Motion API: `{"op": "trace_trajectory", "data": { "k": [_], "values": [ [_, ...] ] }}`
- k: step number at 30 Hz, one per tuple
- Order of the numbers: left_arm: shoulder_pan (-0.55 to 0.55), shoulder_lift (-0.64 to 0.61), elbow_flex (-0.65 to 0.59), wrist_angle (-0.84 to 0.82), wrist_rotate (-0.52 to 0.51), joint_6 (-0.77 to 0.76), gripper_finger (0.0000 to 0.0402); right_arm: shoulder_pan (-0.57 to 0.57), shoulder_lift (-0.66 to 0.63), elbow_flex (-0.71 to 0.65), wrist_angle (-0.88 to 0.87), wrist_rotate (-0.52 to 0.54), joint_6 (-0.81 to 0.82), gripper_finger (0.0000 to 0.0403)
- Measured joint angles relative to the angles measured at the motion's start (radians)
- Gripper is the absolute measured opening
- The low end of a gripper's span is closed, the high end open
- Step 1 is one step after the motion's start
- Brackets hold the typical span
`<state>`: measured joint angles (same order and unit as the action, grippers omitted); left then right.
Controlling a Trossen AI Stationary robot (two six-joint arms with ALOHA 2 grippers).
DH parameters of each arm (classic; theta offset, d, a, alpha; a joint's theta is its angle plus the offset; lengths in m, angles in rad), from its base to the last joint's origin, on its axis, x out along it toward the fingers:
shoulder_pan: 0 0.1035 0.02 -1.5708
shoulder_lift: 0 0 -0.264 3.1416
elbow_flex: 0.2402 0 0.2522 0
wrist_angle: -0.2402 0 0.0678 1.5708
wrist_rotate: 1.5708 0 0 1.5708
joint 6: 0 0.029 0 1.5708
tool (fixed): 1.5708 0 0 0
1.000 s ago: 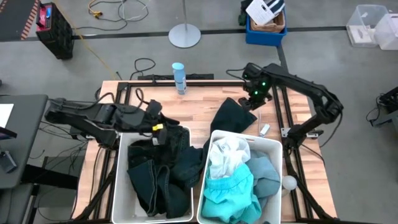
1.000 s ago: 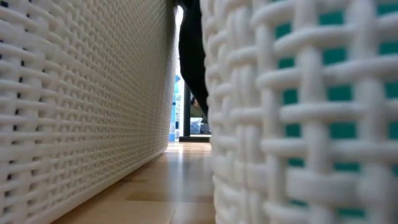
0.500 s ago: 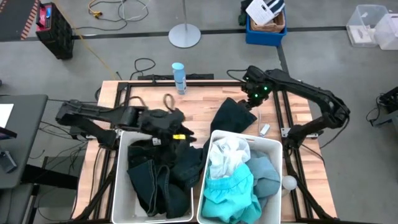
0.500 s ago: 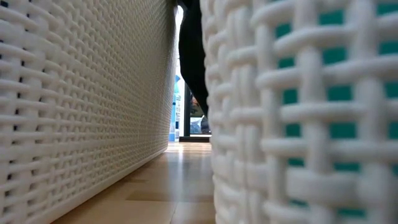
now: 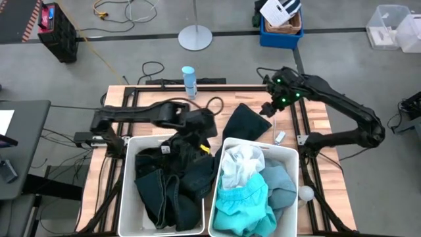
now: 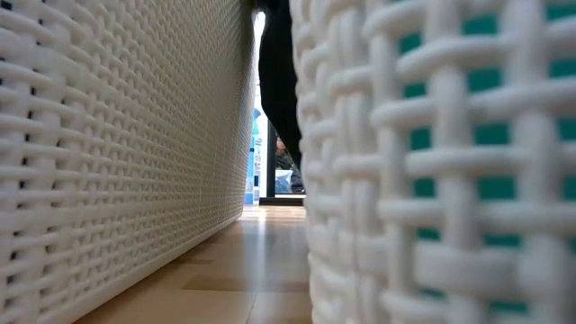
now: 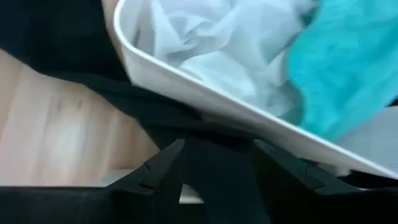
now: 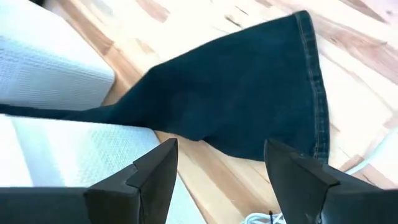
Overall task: Sort clothes
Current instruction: Put the dark blue pants into the left white bin
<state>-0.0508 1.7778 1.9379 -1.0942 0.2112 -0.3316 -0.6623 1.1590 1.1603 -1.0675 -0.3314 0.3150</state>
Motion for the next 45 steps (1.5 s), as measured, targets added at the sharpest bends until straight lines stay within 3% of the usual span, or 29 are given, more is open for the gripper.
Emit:
{"op": "trace_trajectory", "data": {
  "k": [8, 18, 28, 32, 37, 41, 45],
  "values": [
    [0.008, 0.140, 0.129, -0.092, 0.103, 0.088, 0.0179, 0.055, -0.078, 0.000, 0.008, 0.006, 0.027, 0.0258],
    [0.010, 0.247, 0.136, -0.230, 0.171, 0.136, 0.0179, 0.109, -0.094, 0.000, 0.015, 0.023, 0.036, 0.0258],
    [0.009, 0.265, 0.135, -0.311, 0.204, 0.173, 0.0174, 0.121, -0.094, 0.000, 0.064, 0.023, 0.036, 0.0258],
    [0.012, 0.272, 0.129, -0.347, 0.209, 0.179, 0.0131, 0.118, -0.094, 0.000, 0.078, 0.023, 0.036, 0.0258],
    [0.019, 0.273, 0.118, -0.366, 0.205, 0.183, 0.0021, 0.117, -0.094, 0.000, 0.092, 0.033, 0.035, 0.0258],
    [0.024, 0.274, 0.118, -0.379, 0.203, 0.179, 0.0003, 0.117, -0.093, 0.000, 0.091, 0.050, 0.035, 0.0258],
    [0.023, 0.271, 0.164, -0.379, 0.138, 0.170, 0.0002, 0.117, -0.093, 0.000, 0.092, 0.050, 0.035, 0.0258]
  ]
}}
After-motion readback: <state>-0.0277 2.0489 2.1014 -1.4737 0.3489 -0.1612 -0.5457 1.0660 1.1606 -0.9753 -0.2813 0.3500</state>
